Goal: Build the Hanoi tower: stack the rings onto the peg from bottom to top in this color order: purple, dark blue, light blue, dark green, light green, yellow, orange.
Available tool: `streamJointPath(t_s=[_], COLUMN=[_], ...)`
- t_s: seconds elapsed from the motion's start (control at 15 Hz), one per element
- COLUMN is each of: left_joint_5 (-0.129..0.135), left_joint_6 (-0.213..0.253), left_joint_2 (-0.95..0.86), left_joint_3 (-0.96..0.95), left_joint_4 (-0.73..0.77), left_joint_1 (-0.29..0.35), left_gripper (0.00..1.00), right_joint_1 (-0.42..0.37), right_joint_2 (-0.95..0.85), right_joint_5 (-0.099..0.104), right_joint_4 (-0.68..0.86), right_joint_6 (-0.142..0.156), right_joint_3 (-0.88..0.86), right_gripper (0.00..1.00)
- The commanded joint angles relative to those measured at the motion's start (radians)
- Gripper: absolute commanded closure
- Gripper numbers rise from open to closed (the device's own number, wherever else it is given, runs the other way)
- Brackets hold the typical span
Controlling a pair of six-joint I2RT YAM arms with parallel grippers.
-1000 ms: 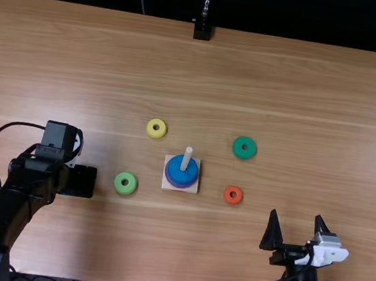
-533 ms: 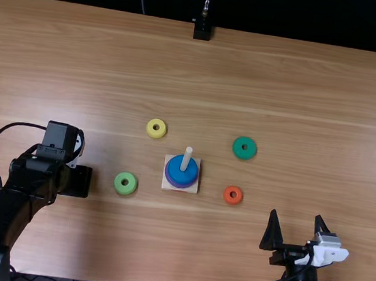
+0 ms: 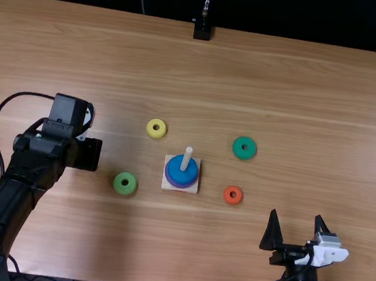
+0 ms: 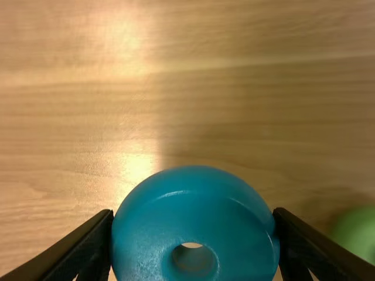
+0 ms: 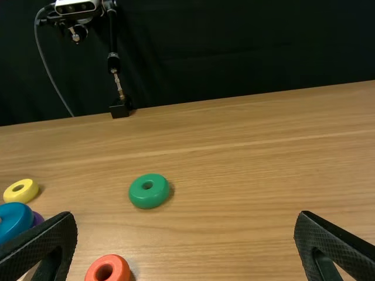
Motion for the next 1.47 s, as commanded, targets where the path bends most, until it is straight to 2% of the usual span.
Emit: streamJointPath(t_s=[0.0,0.13,0.27,0.47,0.73,1.0,1.2,1.33,1.4], left_joint_5=[-0.006,-0.004,-0.004,-0.004,-0.006,-0.004,-0.006,-0.006,-0.006], left_joint_6=[-0.008,-0.01,-0.071,-0.166,-0.295,-0.317,-0.374,-0.384,-0.404], left_joint_2=[0.01,0.059,0.089,0.152,0.226,0.323,0.379,0.41,0.421], left_joint_3=[0.106,0.268,0.434,0.641,0.816,0.926,1.008,1.047,1.058], left_joint_4=[-0.085,-0.289,-0.484,-0.611,-0.622,-0.63,-0.63,-0.631,-0.63], left_joint_1=[-0.025,-0.066,-0.118,-0.21,-0.328,-0.422,-0.474,-0.5,-0.516], left_gripper=[1.0,1.0,1.0,1.0,1.0,1.0,1.0,1.0,1.0], right_joint_1=[-0.009,-0.009,-0.009,-0.009,-0.009,-0.009,-0.009,-0.009,-0.009], right_joint_2=[-0.013,-0.013,-0.013,-0.013,-0.013,-0.013,-0.013,-0.013,-0.013], right_joint_5=[-0.002,-0.002,-0.002,-0.002,-0.002,-0.002,-0.002,-0.002,-0.002], right_joint_4=[-0.017,-0.017,-0.017,-0.017,-0.017,-0.017,-0.015,-0.015,-0.017], right_joint_6=[-0.001,-0.001,-0.001,-0.001,-0.001,-0.001,-0.001,-0.001,-0.001], right_joint_3=[-0.009,-0.009,-0.009,-0.009,-0.009,-0.009,-0.009,-0.009,-0.009], right_gripper=[0.0,0.0,0.0,0.0,0.0,0.0,0.0,0.0,0.0])
